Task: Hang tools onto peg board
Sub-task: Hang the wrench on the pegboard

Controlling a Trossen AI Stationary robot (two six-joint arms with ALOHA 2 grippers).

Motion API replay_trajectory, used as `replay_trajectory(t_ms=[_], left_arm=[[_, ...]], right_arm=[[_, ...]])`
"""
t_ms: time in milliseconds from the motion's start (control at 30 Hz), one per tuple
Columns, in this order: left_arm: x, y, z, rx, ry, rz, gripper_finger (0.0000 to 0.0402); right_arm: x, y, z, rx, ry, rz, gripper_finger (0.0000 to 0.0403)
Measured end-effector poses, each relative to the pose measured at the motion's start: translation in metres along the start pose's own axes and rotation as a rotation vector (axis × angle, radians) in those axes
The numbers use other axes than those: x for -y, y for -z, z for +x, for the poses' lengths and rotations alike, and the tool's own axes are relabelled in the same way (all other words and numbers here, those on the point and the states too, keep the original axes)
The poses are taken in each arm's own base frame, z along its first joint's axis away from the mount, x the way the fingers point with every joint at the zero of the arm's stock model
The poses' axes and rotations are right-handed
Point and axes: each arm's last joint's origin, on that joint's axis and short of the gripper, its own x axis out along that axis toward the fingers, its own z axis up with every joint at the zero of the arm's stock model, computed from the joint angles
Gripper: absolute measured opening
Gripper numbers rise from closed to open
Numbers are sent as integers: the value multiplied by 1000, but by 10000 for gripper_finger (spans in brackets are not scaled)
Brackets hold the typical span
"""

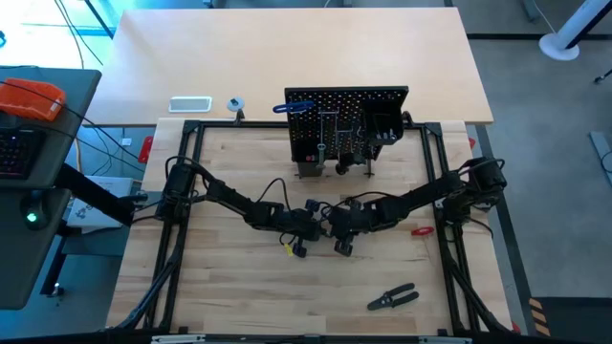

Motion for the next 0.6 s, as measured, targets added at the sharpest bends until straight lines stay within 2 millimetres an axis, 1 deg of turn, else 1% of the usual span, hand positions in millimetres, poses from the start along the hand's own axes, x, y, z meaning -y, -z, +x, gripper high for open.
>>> replay_trajectory(t_ms=[167, 400, 600], left_arm=[[0, 0, 0, 5, 10, -1, 1], [1, 0, 0, 6, 12, -6, 1], [1, 0, 0, 6, 12, -9, 0]], right_arm=[[4, 3, 2, -38, 23, 10, 122], [8, 4, 18, -38, 29, 22, 122], [8, 5, 19, -55, 4, 16, 120]])
